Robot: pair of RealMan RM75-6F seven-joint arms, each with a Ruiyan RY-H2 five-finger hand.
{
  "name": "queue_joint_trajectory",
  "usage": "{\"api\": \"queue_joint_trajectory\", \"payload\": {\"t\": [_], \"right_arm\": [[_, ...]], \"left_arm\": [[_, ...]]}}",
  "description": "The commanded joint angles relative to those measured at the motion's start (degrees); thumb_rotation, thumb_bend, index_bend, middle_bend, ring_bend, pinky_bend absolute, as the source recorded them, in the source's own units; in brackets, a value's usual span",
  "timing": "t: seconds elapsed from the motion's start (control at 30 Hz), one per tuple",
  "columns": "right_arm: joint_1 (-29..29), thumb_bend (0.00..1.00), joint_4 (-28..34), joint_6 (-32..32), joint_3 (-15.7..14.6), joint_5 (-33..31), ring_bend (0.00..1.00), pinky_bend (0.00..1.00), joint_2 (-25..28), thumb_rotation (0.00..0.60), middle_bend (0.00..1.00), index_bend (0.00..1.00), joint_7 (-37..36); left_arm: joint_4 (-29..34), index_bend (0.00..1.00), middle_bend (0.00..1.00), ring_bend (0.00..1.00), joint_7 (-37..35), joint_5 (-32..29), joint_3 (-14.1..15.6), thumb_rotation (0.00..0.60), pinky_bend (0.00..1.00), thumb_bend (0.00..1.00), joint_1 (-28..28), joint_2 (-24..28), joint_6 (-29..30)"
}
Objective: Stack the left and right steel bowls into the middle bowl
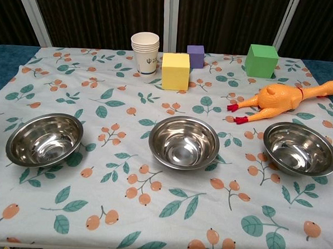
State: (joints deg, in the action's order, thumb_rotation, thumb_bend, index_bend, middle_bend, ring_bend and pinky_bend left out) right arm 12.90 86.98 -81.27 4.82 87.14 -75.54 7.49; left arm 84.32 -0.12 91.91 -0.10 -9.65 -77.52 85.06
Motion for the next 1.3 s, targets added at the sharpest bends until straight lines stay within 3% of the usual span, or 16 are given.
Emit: {"api": "queue_joint_trajectory", "payload": {"t": [0.03,0.3,0.37,0.53,0.63,0.83,1.3], "right_arm": [[-0.01,0.03,0.01,0.07,-0.08,0.01,0.0,0.0,-0.01,0.6,0.09,0.06,0.09],[0.18,0.03,0.41,0.26,-0.45,0.73,0.0,0.0,0.18,0.6,0.1,0.06,0.42],[0.22,0.03,1.01,0.12,-0.37,0.87,0.05,0.02,0.39,0.6,0.13,0.07,1.02],[0.15,0.04,1.99,0.15,-1.12,1.76,0.3,0.3,0.69,0.6,0.28,0.2,4.06],[-0.1,0.06,1.62,1.68,-2.86,1.98,0.35,0.37,0.19,0.6,0.35,0.29,7.13],[-0.87,0.09,0.26,3.74,-5.32,1.72,0.35,0.37,-1.91,0.6,0.4,0.34,10.74],[2.2,0.1,-1.84,9.87,-5.55,1.38,0.36,0.37,-6.44,0.6,0.41,0.36,17.78]], "left_arm": [[-0.07,0.25,0.28,0.18,-0.08,0.0,0.04,0.6,0.24,0.06,0.06,-0.01,0.05],[-0.2,0.25,0.28,0.18,-0.35,0.06,0.0,0.6,0.24,0.06,0.07,-0.06,0.16],[-0.05,0.25,0.28,0.18,-0.32,-0.04,-0.09,0.6,0.24,0.06,-0.03,-0.04,0.01],[0.51,0.25,0.28,0.18,0.22,0.24,0.03,0.6,0.24,0.06,-0.24,0.41,-0.27],[0.56,0.25,0.28,0.18,0.02,0.17,0.18,0.6,0.24,0.06,-0.31,0.5,-0.63],[-1.11,0.25,0.28,0.18,-0.48,0.37,0.81,0.6,0.24,0.06,-0.25,-0.77,-1.12],[-2.9,0.25,0.28,0.18,-2.75,0.31,0.94,0.6,0.24,0.06,-0.26,-0.75,-1.16]]}}
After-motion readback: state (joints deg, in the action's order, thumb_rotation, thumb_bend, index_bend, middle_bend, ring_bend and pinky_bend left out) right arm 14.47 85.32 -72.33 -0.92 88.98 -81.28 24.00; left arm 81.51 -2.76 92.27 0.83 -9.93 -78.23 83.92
